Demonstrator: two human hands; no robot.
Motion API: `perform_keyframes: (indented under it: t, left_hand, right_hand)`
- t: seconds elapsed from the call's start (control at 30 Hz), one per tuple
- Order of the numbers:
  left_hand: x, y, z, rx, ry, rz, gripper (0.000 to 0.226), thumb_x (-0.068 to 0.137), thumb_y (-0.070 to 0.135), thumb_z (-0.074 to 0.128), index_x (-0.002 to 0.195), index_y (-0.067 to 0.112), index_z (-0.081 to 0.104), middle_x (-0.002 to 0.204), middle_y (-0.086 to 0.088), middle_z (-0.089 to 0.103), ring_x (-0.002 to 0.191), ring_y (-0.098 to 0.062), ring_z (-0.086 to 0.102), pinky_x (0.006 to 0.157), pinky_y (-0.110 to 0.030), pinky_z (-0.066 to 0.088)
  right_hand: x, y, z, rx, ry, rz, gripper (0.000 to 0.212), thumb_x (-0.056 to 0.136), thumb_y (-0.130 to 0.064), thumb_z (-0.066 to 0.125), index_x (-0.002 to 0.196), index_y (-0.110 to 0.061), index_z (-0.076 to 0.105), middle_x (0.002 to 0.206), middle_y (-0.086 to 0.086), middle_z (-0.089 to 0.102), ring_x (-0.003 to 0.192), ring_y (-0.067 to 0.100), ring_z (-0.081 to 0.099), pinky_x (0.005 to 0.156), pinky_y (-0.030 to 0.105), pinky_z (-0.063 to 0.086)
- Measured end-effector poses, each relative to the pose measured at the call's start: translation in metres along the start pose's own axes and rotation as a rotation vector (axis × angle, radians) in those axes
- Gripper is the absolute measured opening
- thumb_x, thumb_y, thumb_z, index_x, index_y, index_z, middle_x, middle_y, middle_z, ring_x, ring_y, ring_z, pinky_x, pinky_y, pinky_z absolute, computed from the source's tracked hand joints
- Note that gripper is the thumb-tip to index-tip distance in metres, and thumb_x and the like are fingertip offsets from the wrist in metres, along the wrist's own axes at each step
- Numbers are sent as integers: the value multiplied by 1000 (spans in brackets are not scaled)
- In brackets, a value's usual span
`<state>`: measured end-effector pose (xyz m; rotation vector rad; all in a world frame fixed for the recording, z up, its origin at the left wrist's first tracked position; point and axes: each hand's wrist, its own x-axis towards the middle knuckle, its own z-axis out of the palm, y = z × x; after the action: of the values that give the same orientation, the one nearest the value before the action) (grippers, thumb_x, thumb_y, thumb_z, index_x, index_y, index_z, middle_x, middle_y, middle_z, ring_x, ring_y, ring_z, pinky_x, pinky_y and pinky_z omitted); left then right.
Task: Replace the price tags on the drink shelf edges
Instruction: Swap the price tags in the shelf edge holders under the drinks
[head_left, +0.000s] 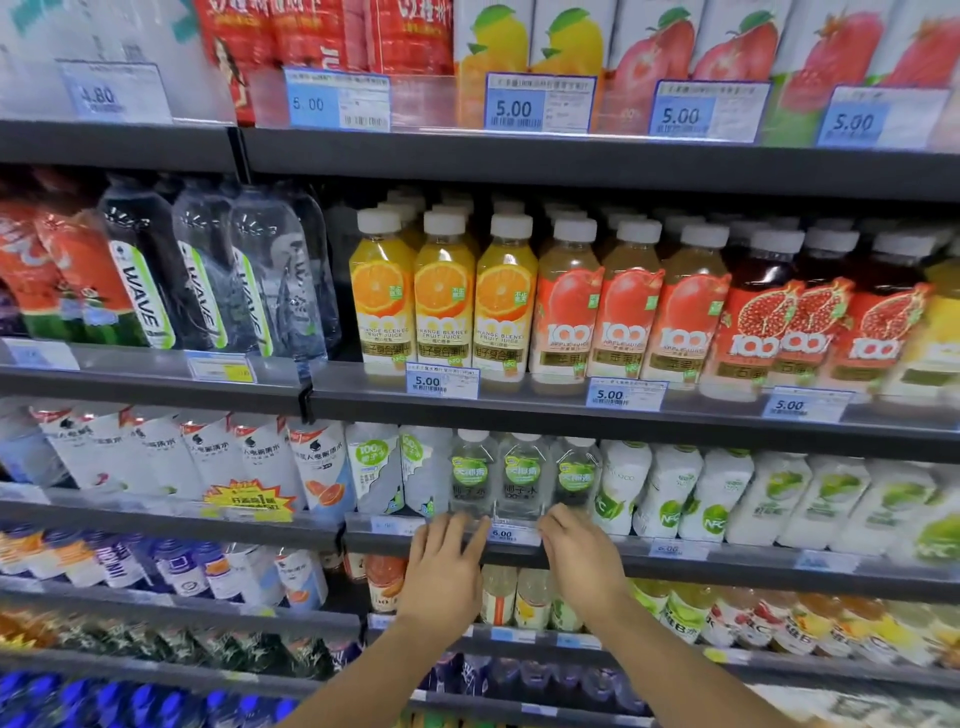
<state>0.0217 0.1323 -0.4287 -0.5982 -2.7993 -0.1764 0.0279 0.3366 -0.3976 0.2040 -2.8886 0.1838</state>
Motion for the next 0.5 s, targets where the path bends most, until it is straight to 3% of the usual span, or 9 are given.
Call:
perform_keyframes:
  t: [0.1, 0.33, 0.5]
  left_hand:
    - [1, 0, -2, 0, -8, 4, 66, 80, 27, 67, 142, 19, 49, 135, -8, 50, 126, -34, 45, 106, -55, 40]
    - [6, -4, -9, 32, 10, 80, 61, 72, 28, 73, 131, 19, 60, 120, -5, 60, 114, -29, 57, 101, -51, 46]
    - [7, -3, -15, 73, -59, 79, 69, 74, 26, 72, 140, 24, 52, 123, -6, 58, 116, -31, 55, 103, -52, 42]
  right_hand:
    - [-1, 4, 0, -35, -12, -44, 49, 51, 3, 85, 93, -19, 73, 89, -6, 64, 79, 13, 60, 68, 25, 54]
    - [0, 1, -3, -69, -59, -59, 47, 48, -1, 87, 88, -17, 70, 85, -3, 62, 73, 13, 61, 60, 24, 53]
    - [3, 0, -6, -91, -99, -49, 49, 48, 2, 86, 91, -14, 69, 89, 0, 62, 77, 17, 63, 61, 27, 55]
